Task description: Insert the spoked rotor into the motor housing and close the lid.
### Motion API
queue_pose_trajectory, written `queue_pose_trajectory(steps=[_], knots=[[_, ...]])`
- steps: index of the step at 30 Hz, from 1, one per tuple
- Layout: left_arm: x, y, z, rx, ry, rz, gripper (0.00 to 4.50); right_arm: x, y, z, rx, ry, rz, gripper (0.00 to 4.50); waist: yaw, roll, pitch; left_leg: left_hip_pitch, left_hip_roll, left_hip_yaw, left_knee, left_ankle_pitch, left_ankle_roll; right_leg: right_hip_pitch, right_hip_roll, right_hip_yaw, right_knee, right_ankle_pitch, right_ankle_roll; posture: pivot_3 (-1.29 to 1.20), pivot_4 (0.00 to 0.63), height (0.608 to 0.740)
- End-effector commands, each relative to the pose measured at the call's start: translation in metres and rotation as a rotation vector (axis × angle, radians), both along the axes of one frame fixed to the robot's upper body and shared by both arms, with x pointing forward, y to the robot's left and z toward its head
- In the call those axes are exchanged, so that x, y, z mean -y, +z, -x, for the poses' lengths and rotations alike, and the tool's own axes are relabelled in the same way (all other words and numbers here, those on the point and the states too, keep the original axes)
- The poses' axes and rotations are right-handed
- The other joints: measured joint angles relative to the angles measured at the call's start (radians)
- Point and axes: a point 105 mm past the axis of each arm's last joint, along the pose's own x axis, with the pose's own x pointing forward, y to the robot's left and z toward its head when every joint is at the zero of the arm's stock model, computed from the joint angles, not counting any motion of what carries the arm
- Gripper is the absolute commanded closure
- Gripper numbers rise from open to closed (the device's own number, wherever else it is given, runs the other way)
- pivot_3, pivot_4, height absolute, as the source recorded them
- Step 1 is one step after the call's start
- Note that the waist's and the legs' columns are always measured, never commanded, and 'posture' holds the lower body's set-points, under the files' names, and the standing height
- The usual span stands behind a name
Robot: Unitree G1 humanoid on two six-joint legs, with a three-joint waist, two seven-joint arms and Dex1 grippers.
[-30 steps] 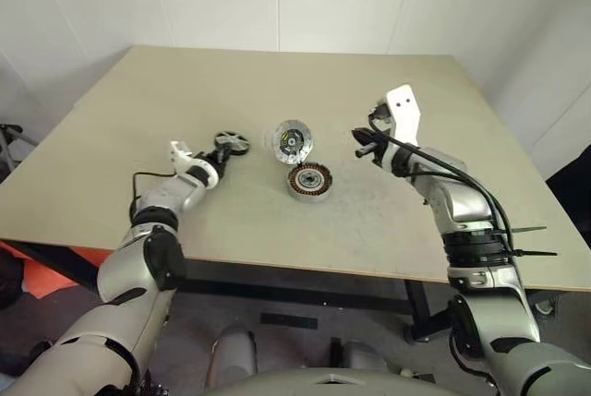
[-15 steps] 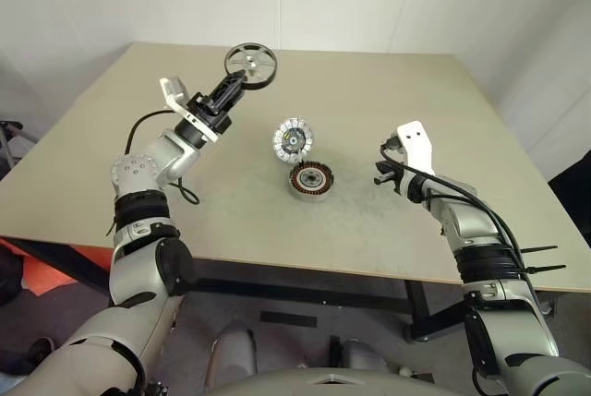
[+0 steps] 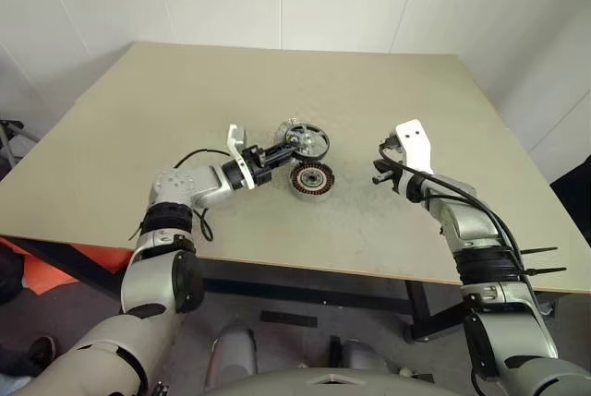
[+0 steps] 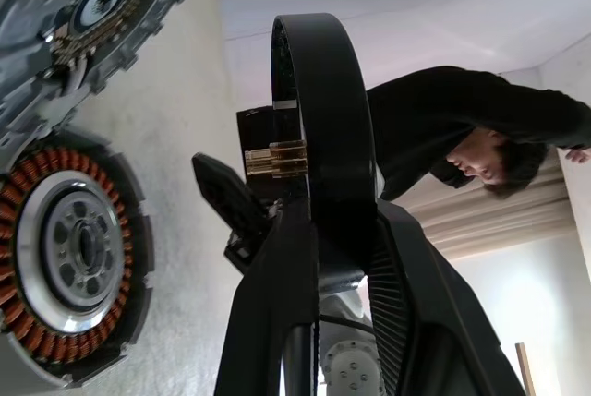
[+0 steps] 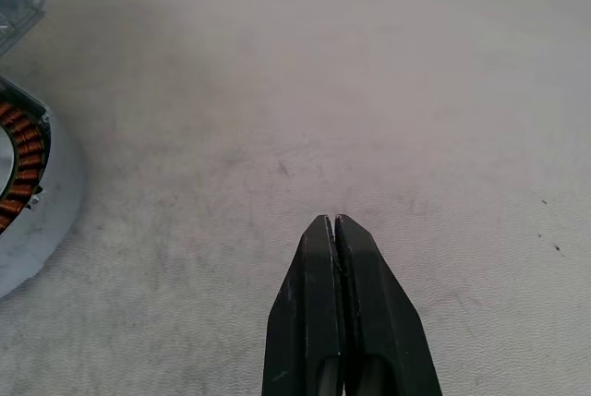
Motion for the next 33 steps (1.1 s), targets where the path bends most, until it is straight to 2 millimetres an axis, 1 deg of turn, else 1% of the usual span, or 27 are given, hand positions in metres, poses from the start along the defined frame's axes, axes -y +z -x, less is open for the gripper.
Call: queue_pose_trajectory(steps=[1, 5, 13, 18, 28, 33], knots=[[0.013, 0.001, 0.002, 0.028, -0.048, -0.02, 4.1, -0.004, 0.019, -0.001, 0.065, 0.022, -0.003, 4.5, 0.0, 0.0, 0.0, 0.0, 0.0, 0.0, 0.0, 0.0, 0.0, 0.0, 0.0, 0.0, 0.0, 0.0, 0.0, 0.0, 0.0, 0.74], [0.015, -0.006, 0.003, 0.019, -0.061, -0.045, 4.1, -0.003, 0.02, 0.0, 0.069, 0.021, -0.001, 4.5, 0.0, 0.0, 0.0, 0.0, 0.0, 0.0, 0.0, 0.0, 0.0, 0.0, 0.0, 0.0, 0.0, 0.0, 0.0, 0.0, 0.0, 0.74], [0.005, -0.015, 0.001, -0.009, -0.036, -0.085, 4.1, -0.002, 0.021, 0.001, 0.074, 0.014, -0.001, 4.5, 0.0, 0.0, 0.0, 0.001, 0.0, 0.0, 0.0, 0.0, 0.0, 0.0, 0.0, 0.0, 0.0, 0.0, 0.0, 0.0, 0.0, 0.74], [0.008, -0.025, 0.003, -0.029, -0.039, -0.128, 4.1, -0.005, 0.025, -0.002, 0.085, 0.023, -0.004, 4.5, 0.0, 0.0, 0.0, 0.001, 0.0, 0.0, 0.0, 0.0, 0.0, 0.001, 0.0, 0.0, 0.0, 0.0, 0.0, 0.0, 0.0, 0.74], [0.012, -0.022, 0.001, -0.044, -0.047, -0.127, 4.1, -0.004, 0.027, -0.002, 0.092, 0.023, -0.005, 4.5, 0.0, 0.0, 0.0, 0.002, 0.0, 0.0, 0.0, 0.0, 0.001, 0.002, 0.0, 0.0, 0.0, 0.0, 0.0, 0.0, 0.0, 0.74], [0.011, -0.028, -0.001, -0.061, -0.025, -0.161, 4.1, -0.003, 0.029, -0.001, 0.098, 0.02, -0.006, 4.5, 0.0, 0.0, 0.0, 0.002, 0.0, 0.0, 0.0, -0.002, 0.003, 0.002, 0.0, 0.0, 0.0, 0.0, 0.0, 0.0, 0.0, 0.74]])
